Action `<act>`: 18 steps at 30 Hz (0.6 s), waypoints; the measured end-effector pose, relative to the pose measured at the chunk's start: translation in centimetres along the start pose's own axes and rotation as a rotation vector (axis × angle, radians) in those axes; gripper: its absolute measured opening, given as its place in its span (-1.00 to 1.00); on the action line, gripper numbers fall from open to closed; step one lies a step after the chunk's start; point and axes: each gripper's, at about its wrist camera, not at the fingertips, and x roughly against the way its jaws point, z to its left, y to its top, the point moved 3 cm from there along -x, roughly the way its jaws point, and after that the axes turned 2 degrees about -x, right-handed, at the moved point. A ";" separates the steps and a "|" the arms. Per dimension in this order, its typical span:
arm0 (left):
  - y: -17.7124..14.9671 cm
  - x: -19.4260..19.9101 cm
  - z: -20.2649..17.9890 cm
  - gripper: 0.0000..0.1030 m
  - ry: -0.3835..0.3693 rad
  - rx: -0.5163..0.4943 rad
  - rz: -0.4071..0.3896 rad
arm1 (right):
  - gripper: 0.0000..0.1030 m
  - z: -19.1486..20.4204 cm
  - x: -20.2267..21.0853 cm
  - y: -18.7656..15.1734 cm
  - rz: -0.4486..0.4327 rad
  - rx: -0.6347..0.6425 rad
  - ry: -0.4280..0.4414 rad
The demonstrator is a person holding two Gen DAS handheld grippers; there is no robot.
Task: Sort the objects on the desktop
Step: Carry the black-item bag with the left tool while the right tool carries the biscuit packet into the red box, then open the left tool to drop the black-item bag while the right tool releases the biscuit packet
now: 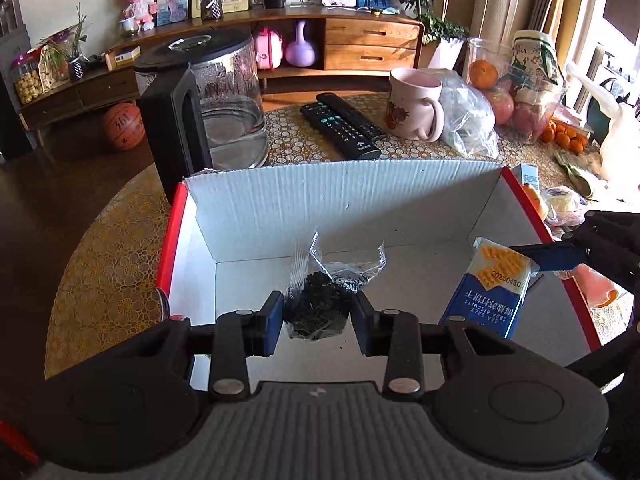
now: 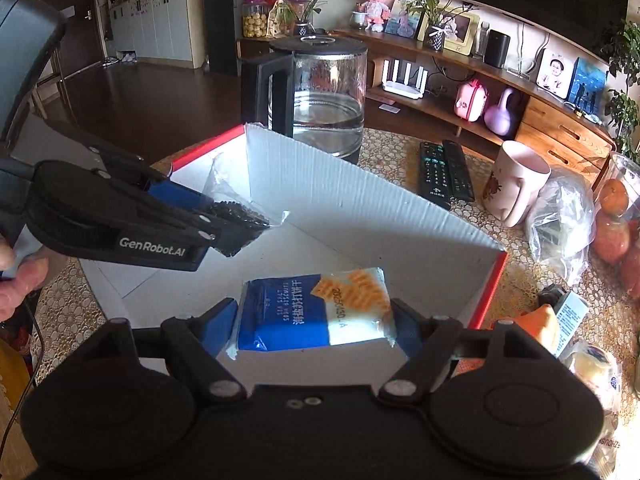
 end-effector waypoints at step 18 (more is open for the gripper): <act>0.4 -6.5 0.2 -0.31 -0.005 -0.020 0.219 | 0.56 0.6 -5.9 0.3 0.254 -0.016 -0.015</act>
